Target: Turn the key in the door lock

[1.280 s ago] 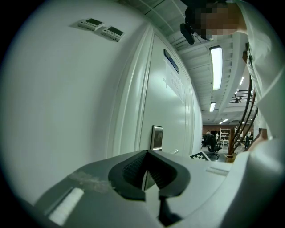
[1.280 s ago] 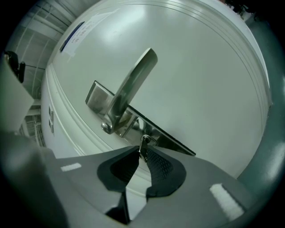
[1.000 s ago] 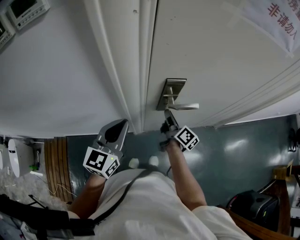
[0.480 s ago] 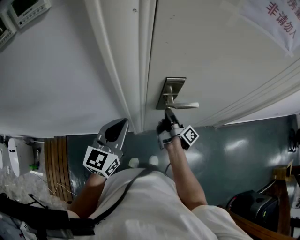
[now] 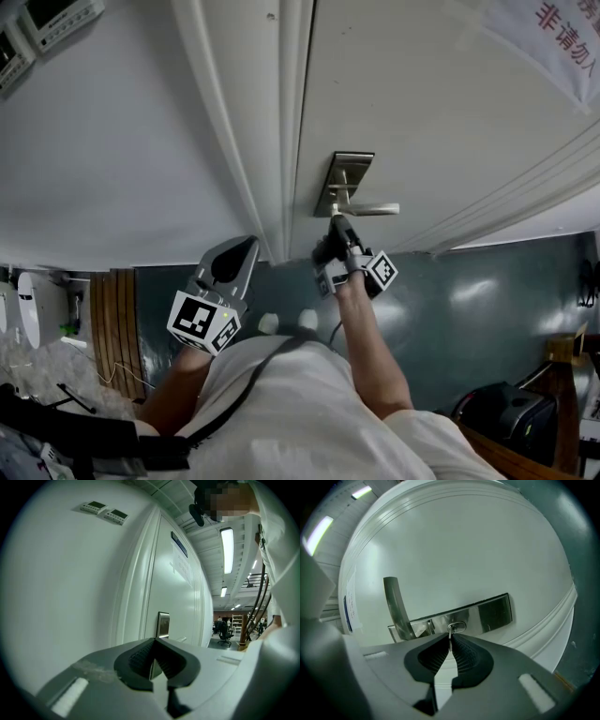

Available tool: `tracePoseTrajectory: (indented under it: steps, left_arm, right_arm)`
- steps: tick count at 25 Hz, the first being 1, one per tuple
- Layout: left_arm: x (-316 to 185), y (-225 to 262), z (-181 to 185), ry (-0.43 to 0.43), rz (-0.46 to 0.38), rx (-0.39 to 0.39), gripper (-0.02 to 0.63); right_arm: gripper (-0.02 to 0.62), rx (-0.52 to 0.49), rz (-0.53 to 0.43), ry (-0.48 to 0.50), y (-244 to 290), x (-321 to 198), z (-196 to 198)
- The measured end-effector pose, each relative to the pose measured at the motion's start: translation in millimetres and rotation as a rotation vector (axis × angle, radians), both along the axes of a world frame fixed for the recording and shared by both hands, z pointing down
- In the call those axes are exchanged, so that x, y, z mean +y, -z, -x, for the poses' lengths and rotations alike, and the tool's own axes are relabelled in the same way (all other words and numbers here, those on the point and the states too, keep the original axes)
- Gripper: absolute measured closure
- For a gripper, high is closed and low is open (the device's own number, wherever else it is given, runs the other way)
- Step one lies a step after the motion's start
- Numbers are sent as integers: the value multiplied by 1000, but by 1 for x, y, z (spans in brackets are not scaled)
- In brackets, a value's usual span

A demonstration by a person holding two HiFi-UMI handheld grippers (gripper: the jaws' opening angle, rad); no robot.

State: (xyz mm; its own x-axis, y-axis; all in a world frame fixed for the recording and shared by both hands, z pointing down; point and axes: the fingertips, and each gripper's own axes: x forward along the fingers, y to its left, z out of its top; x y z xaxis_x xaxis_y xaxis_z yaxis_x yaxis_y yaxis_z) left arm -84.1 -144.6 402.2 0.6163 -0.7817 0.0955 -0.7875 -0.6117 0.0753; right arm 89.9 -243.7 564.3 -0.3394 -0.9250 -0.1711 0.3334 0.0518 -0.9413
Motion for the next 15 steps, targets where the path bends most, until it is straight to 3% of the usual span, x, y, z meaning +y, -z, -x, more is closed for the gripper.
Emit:
tracePoseTrajectory:
  steps: [4, 15]
  left_arm:
    - [1, 0, -2, 5, 1, 1, 600]
    - [2, 2, -5, -10, -11, 14, 600]
  right_arm:
    - [568, -24, -4, 5, 0, 0, 0]
    - [565, 139, -25, 24, 1, 0, 0]
